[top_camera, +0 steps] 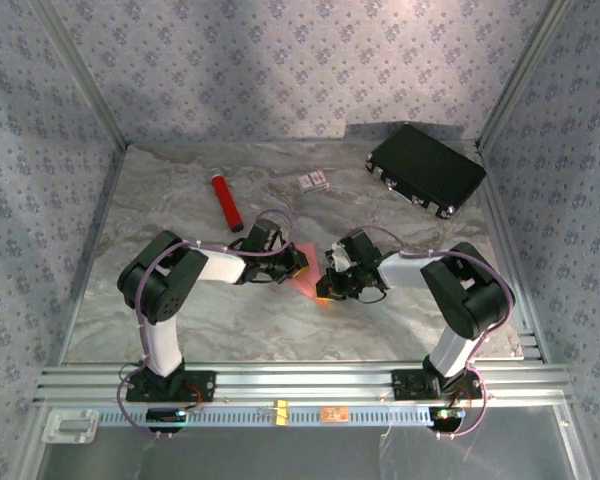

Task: Fold a paper plane with a square sheet of paper (pick it up from the middle)
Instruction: Fourth fold the wing at the center of the table.

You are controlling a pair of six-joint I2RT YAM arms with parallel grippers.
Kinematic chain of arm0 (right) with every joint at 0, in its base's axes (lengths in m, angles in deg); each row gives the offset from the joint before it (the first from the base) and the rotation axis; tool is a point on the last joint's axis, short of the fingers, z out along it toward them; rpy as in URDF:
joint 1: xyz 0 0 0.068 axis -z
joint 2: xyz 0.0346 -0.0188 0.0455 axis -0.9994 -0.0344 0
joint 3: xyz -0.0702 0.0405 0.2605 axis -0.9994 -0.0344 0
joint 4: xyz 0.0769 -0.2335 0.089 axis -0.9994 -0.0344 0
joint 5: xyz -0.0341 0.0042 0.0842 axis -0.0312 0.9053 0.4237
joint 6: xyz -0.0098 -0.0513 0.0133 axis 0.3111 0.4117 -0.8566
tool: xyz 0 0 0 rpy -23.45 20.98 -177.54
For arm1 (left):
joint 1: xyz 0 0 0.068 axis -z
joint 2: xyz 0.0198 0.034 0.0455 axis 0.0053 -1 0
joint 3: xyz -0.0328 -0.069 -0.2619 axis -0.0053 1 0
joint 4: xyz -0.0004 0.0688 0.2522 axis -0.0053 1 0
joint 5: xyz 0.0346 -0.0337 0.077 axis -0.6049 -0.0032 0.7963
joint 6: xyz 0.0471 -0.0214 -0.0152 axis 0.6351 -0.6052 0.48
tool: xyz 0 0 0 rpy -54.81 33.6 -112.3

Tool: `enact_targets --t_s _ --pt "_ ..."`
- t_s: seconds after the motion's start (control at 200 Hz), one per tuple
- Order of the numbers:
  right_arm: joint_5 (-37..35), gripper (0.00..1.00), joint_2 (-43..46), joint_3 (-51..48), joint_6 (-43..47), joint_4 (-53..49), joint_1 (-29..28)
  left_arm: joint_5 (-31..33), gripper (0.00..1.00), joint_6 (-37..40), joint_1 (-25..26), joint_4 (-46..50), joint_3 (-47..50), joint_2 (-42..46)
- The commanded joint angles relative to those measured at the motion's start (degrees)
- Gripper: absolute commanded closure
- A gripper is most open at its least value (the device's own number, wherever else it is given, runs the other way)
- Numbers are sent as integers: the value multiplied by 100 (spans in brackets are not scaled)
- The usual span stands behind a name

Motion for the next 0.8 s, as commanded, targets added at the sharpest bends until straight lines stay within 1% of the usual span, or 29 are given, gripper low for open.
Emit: enact_targets --t_s 0.0,0.175,0.415,0.635,0.794 --pt "-290 100 -80 -186 -106 -478 68 77 89 189 9 288 16 347" --pt "-303 100 -91 -188 -118 -492 83 -6 90 310 199 412 -6 400" --pt "-289 100 -105 -213 -120 -490 79 -31 90 292 298 376 -119 -6" --pt "-240 100 -14 -189 -76 -534 87 291 94 291 285 1060 -239 -250" --pt "-95 100 162 -14 -127 -474 94 315 95 418 270 1340 -229 -238"
